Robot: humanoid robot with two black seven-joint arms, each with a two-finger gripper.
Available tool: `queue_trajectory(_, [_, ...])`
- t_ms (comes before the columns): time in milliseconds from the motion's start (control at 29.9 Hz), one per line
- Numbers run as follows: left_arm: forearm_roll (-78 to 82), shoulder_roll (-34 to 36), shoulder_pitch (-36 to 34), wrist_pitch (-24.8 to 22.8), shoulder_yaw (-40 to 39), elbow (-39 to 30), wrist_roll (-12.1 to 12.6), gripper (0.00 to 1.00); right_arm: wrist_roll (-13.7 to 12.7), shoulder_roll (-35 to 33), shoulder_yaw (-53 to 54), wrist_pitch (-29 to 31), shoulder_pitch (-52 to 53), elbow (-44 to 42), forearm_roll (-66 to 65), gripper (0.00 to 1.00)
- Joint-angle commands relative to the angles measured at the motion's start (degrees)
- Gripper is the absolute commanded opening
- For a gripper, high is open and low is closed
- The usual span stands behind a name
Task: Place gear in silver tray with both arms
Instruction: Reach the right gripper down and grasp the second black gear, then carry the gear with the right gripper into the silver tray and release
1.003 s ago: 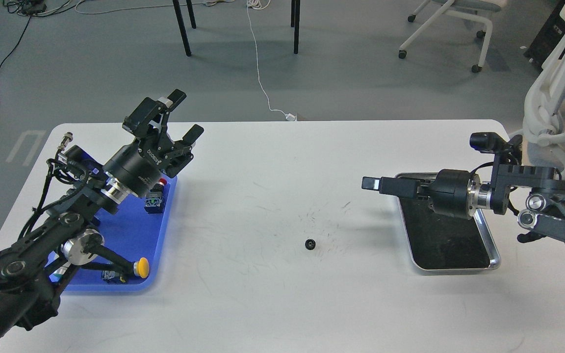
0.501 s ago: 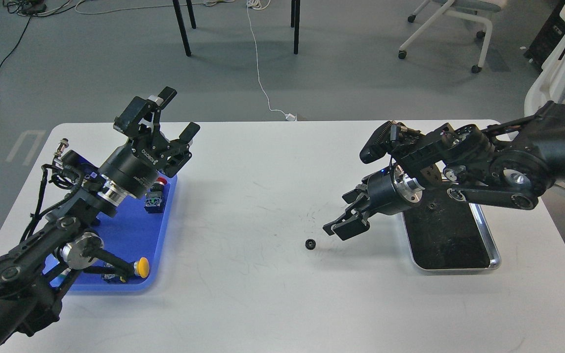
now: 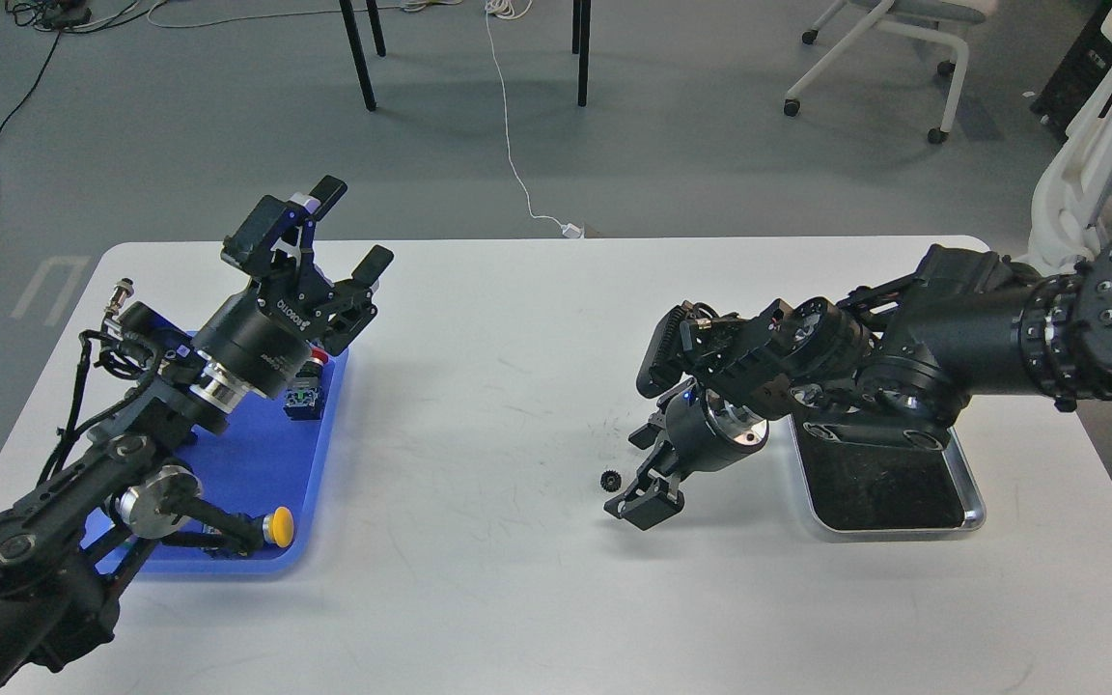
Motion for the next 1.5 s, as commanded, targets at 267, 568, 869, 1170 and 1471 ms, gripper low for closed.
queue_trajectory(267, [0.0,0.4,1.0,0.1,-0.1,-1.3,0.0,0.98,0.0,2.1,-0.5,-3.4,-1.5,-2.2,0.0,0.69])
queue_trajectory(568, [-0.1,0.4,1.1,0.1,-0.6,-1.4,0.0,0.98,0.0,2.2,-1.7,-3.4,-1.7,-2.8,0.0,0.58])
queue_trajectory(869, [-0.1,0.4,1.1,0.1,-0.6,-1.4,0.0,0.98,0.0,2.5,-2.1,-3.4,-2.5,-3.7,0.0,0.4])
queue_trajectory(1170, [0.0,0.4,1.5,0.1,-0.8,-1.3,0.0,0.98,0.0,3.3,-2.1,-3.2,-2.6,-4.5,0.0,0.22])
queue_trajectory(1471, [-0.1,0.4,1.5,0.0,-0.8,-1.3,0.0,0.98,0.0,1.9,-1.9,-3.2,-0.5,-3.9,0.2,0.17])
